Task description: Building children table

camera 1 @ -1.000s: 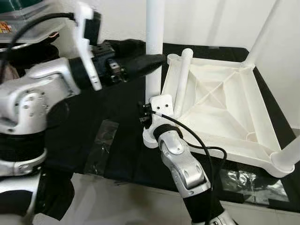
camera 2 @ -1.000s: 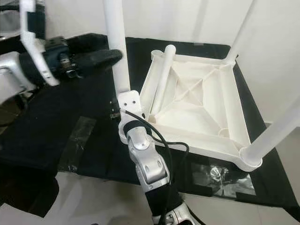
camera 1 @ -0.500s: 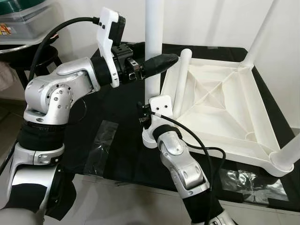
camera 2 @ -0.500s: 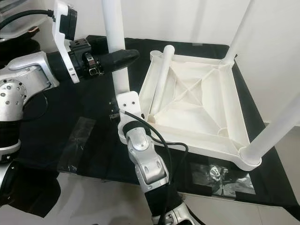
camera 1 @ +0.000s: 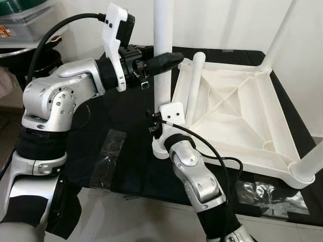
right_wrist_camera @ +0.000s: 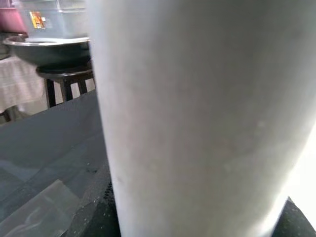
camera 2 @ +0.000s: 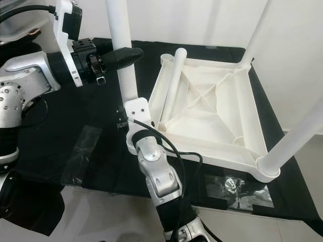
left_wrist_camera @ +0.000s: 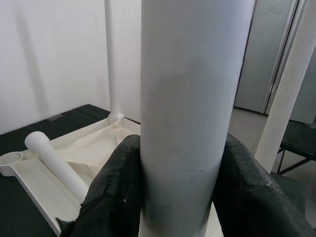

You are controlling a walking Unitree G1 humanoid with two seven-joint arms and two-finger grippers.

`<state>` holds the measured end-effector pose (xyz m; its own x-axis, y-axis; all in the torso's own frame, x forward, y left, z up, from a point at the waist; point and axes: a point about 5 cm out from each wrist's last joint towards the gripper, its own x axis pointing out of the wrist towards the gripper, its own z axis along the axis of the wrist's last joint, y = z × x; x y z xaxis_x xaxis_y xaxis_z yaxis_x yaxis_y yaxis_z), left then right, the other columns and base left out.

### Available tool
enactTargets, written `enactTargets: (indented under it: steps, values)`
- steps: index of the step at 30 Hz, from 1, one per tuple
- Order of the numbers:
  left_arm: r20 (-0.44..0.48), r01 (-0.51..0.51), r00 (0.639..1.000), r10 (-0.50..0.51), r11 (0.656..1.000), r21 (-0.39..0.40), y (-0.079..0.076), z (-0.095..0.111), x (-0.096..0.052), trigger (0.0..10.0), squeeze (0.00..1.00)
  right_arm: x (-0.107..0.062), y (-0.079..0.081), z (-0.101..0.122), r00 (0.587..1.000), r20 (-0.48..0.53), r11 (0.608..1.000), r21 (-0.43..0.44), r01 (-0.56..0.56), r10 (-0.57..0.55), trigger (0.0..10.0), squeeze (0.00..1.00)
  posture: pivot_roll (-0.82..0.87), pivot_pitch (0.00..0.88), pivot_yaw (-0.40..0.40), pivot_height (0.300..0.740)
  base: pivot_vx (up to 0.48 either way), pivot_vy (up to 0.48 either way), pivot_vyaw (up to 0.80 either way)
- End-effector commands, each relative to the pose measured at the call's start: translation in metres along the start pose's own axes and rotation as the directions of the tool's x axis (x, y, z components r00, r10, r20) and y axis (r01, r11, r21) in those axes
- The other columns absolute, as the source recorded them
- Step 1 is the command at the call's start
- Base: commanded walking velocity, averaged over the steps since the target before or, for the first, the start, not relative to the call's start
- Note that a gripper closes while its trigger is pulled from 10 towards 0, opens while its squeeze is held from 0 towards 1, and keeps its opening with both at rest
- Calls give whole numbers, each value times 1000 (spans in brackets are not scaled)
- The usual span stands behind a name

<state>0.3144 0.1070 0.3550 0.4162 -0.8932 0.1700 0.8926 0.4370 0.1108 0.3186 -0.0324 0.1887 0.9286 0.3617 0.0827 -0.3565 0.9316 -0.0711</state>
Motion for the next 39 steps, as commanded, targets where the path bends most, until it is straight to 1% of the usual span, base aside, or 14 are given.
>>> enactTargets:
  steps: [1,7,12,13,14,15,16,26,33,34,36,37,38,39]
  values:
    - [-32,138,990,-138,990,-16,-16,-5,8,0,0,5,-4,8,999,26,998,42,-40,39,10000,1000,72,89,36,740,0,0,0]
    - [-30,144,989,-145,989,-13,-16,-3,10,0,0,12,-16,28,984,133,990,55,-127,119,10000,1000,72,92,36,740,0,0,0]
    - [-28,156,987,-156,988,-10,-17,-2,11,0,0,16,-37,56,875,209,898,-36,-439,437,10000,1000,74,95,37,740,0,0,0]
    - [-27,159,987,-159,987,-9,-17,-2,12,0,0,16,-45,62,824,186,845,-109,-524,535,10000,275,74,97,37,740,0,0,0]
    - [-27,159,987,-159,987,-9,-17,-2,12,0,0,16,-45,62,824,186,845,-109,-524,535,10000,275,74,97,37,740,0,0,0]
    - [-27,160,987,-160,987,-9,-17,-2,12,0,0,15,-54,67,770,140,781,-178,-599,623,10000,0,75,97,36,740,0,0,0]
    - [-28,162,986,-163,987,-9,-17,-2,11,0,0,14,-65,72,705,80,700,-244,-671,704,10000,0,75,99,38,740,0,0,0]
    - [-28,166,986,-166,986,-11,-16,-2,11,0,0,17,-77,75,619,48,614,-209,-761,784,10000,0,76,103,42,740,0,0,0]
    - [-42,193,980,-193,981,-14,-18,-4,12,0,0,20,-82,64,466,5,463,-113,-879,885,10000,0,86,114,55,740,0,0,0]
    - [-44,200,979,-200,980,-14,-19,-4,13,0,0,20,-83,61,450,2,448,-98,-889,893,8745,0,88,113,58,740,0,0,0]
    - [-46,205,978,-206,979,-13,-19,-4,14,0,0,20,-84,59,437,-1,435,-83,-897,900,8745,0,88,113,58,740,0,0,0]
    - [-46,211,976,-212,977,-12,-20,-3,15,0,0,20,-85,57,425,-5,423,-78,-903,905,2235,0,89,115,61,740,0,0,0]
    - [-46,211,976,-212,977,-12,-20,-3,15,0,0,20,-85,57,425,-5,423,-78,-903,905,2235,0,89,115,61,740,0,0,0]
    - [-47,218,975,-218,976,-8,-21,-2,16,0,0,19,-86,55,418,-11,416,-73,-906,908,0,0,91,115,62,740,0,0,0]
